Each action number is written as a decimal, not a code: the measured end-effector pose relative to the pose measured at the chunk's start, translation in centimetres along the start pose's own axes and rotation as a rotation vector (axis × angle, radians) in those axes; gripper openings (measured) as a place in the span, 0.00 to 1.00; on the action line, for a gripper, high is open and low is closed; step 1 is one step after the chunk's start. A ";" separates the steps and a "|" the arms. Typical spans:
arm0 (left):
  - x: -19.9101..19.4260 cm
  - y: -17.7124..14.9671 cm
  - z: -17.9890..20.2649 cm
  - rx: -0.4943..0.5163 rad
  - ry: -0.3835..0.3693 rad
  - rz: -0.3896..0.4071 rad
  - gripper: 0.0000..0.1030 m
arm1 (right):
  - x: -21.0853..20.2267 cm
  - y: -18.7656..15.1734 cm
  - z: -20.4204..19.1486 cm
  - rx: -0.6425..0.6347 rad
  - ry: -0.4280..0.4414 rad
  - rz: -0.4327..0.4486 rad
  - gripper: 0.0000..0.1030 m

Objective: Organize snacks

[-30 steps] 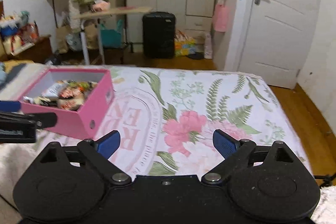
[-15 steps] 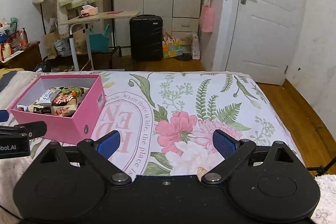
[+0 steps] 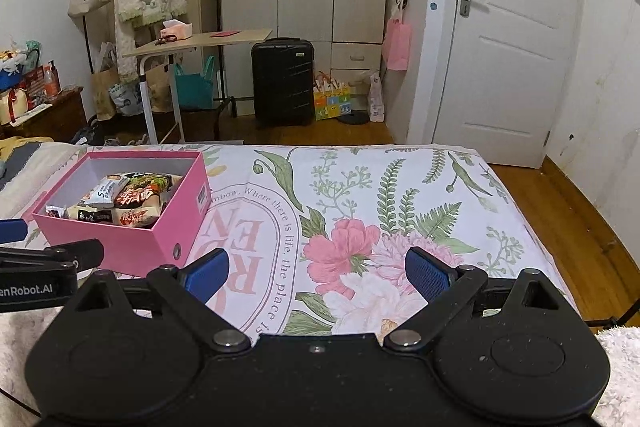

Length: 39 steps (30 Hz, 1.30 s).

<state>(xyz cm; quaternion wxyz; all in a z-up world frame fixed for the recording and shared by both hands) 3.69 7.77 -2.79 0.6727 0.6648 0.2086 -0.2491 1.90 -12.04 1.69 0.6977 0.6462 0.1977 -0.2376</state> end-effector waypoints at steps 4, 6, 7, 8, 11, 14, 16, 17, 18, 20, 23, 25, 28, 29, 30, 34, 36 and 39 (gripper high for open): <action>-0.1 -0.1 0.1 0.000 0.008 -0.004 0.95 | -0.1 -0.1 0.1 -0.002 -0.009 0.001 0.94; -0.2 -0.2 0.0 -0.001 0.013 -0.007 0.95 | -0.1 -0.1 0.1 -0.004 -0.015 0.001 0.94; -0.2 -0.2 0.0 -0.003 0.016 -0.006 0.95 | -0.2 -0.2 0.1 -0.005 -0.019 0.001 0.94; -0.3 -0.2 0.1 -0.004 0.018 -0.005 0.95 | -0.2 -0.2 0.2 -0.008 -0.024 0.002 0.94; -0.3 -0.3 0.1 -0.007 0.029 -0.002 0.95 | -0.4 -0.2 0.2 -0.018 -0.035 0.012 0.94; -0.2 -0.3 0.3 0.003 0.053 0.007 0.95 | -0.5 -0.2 0.0 -0.030 -0.049 0.026 0.94; -0.2 -0.4 0.3 0.006 0.058 0.013 0.95 | -0.5 -0.2 0.0 -0.030 -0.052 0.031 0.94; -0.2 -0.4 0.4 0.006 0.060 0.016 0.95 | -0.5 -0.2 0.0 -0.031 -0.053 0.032 0.94; -0.2 -0.4 0.4 0.006 0.062 0.019 0.95 | -0.5 -0.3 0.0 -0.033 -0.055 0.033 0.94; -0.3 -0.4 0.4 0.006 0.064 0.021 0.95 | -0.6 -0.3 0.0 -0.034 -0.060 0.034 0.94; -0.3 -0.4 0.4 0.008 0.064 0.021 0.95 | -0.6 -0.3 -0.1 -0.033 -0.061 0.034 0.94; -0.2 -0.5 0.3 0.002 0.065 0.018 0.95 | -0.6 -0.4 0.0 -0.028 -0.061 0.034 0.94; -0.5 -0.5 0.2 -0.002 0.073 0.022 0.98 | -0.4 -0.4 -0.1 -0.028 -0.064 0.031 0.94; -0.5 -0.5 0.1 0.001 0.076 0.029 0.98 | -0.4 -0.4 -0.1 -0.027 -0.065 0.030 0.94; -0.6 -0.5 0.2 0.003 0.081 0.034 0.98 | -0.4 -0.4 -0.1 -0.027 -0.065 0.030 0.94; -0.8 -0.5 0.0 0.002 0.079 0.039 0.98 | -0.3 -0.4 -0.1 -0.025 -0.067 0.026 0.94; -0.8 -0.4 0.1 0.002 0.083 0.039 0.98 | -0.2 -0.4 -0.1 -0.024 -0.066 0.024 0.94; -0.6 -0.4 0.1 -0.002 0.083 0.032 0.98 | -0.1 -0.4 0.0 -0.023 -0.065 0.023 0.94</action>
Point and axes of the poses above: each gripper's, at about its wrist camera, not at the fingertips, and x roughly the way its jaws point, z to its right, y to its top, the point moved 4 cm from there along x, roughly the way its jaws point, and after that the axes turned 4 degrees about -y, right-handed, at the moved point
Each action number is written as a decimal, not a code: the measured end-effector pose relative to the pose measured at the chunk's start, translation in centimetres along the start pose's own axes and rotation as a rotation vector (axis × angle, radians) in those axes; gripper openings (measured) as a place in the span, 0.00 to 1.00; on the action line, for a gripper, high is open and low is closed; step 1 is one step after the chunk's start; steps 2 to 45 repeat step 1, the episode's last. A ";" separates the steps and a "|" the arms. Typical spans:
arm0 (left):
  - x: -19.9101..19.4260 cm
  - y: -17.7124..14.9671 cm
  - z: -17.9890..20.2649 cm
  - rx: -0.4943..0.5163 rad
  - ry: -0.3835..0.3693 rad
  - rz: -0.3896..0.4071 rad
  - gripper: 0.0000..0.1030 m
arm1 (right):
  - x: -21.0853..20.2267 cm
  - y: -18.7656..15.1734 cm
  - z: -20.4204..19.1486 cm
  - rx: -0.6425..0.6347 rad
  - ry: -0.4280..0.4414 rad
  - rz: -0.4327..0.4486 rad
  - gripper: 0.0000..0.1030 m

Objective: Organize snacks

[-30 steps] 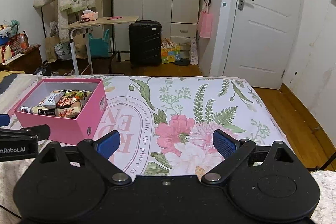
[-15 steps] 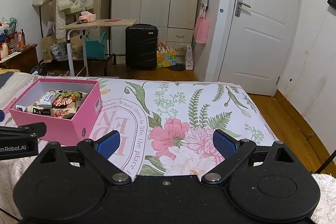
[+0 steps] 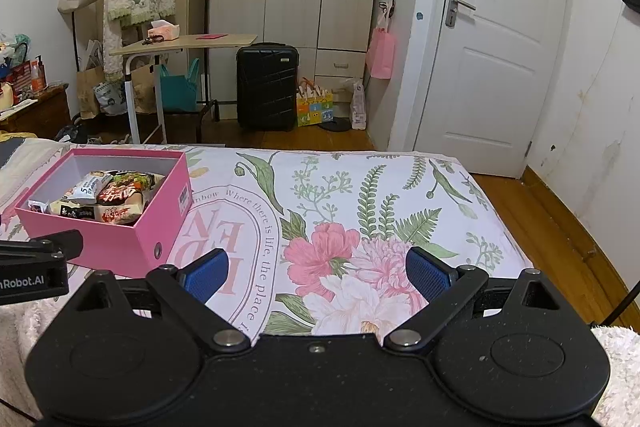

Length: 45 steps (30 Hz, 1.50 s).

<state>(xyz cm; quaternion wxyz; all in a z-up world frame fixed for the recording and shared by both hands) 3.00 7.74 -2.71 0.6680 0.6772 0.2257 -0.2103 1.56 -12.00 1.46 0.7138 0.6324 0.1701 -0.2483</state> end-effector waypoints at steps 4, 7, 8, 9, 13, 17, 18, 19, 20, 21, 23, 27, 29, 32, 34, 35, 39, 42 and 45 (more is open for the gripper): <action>0.0 0.0 0.0 -0.001 0.000 -0.003 0.98 | 0.0 0.0 0.0 0.001 0.000 -0.001 0.94; 0.0 0.0 0.0 -0.001 0.000 -0.003 0.98 | 0.0 0.0 0.0 0.001 0.000 -0.001 0.94; 0.0 0.0 0.0 -0.001 0.000 -0.003 0.98 | 0.0 0.0 0.0 0.001 0.000 -0.001 0.94; 0.0 0.0 0.0 -0.001 0.000 -0.003 0.98 | 0.0 0.0 0.0 0.001 0.000 -0.001 0.94; 0.0 0.0 0.0 -0.001 0.000 -0.003 0.98 | 0.0 0.0 0.0 0.001 0.000 -0.001 0.94; 0.0 0.0 0.0 -0.001 0.000 -0.003 0.98 | 0.0 0.0 0.0 0.001 0.000 -0.001 0.94; 0.0 0.0 0.0 -0.001 0.000 -0.003 0.98 | 0.0 0.0 0.0 0.001 0.000 -0.001 0.94; 0.0 0.0 0.0 -0.001 0.000 -0.003 0.98 | 0.0 0.0 0.0 0.001 0.000 -0.001 0.94; 0.0 0.0 0.0 -0.001 0.000 -0.003 0.98 | 0.0 0.0 0.0 0.001 0.000 -0.001 0.94; 0.0 0.0 0.0 -0.001 0.000 -0.003 0.98 | 0.0 0.0 0.0 0.001 0.000 -0.001 0.94; 0.0 0.0 0.0 -0.001 0.000 -0.003 0.98 | 0.0 0.0 0.0 0.001 0.000 -0.001 0.94; 0.0 0.0 0.0 -0.001 0.000 -0.003 0.98 | 0.0 0.0 0.0 0.001 0.000 -0.001 0.94; 0.0 0.0 0.0 -0.001 0.000 -0.003 0.98 | 0.0 0.0 0.0 0.001 0.000 -0.001 0.94; 0.0 0.0 0.0 -0.001 0.000 -0.003 0.98 | 0.0 0.0 0.0 0.001 0.000 -0.001 0.94; 0.0 0.0 0.0 -0.001 0.000 -0.003 0.98 | 0.0 0.0 0.0 0.001 0.000 -0.001 0.94; 0.0 0.0 0.0 -0.001 0.000 -0.003 0.98 | 0.0 0.0 0.0 0.001 0.000 -0.001 0.94; 0.0 0.0 0.0 -0.001 0.000 -0.003 0.98 | 0.0 0.0 0.0 0.001 0.000 -0.001 0.94; 0.0 0.0 0.0 -0.001 0.000 -0.003 0.98 | 0.0 0.0 0.0 0.001 0.000 -0.001 0.94; 0.0 0.0 0.0 -0.001 0.000 -0.003 0.98 | 0.0 0.0 0.0 0.001 0.000 -0.001 0.94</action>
Point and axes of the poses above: each gripper's, at about its wrist camera, not at the fingertips, and x roughly the way its jaws point, z to its right, y to its top, the point moved 4 cm from there along x, roughly the way its jaws point, and after that the axes turned 4 degrees about -y, right-handed, at the moved point
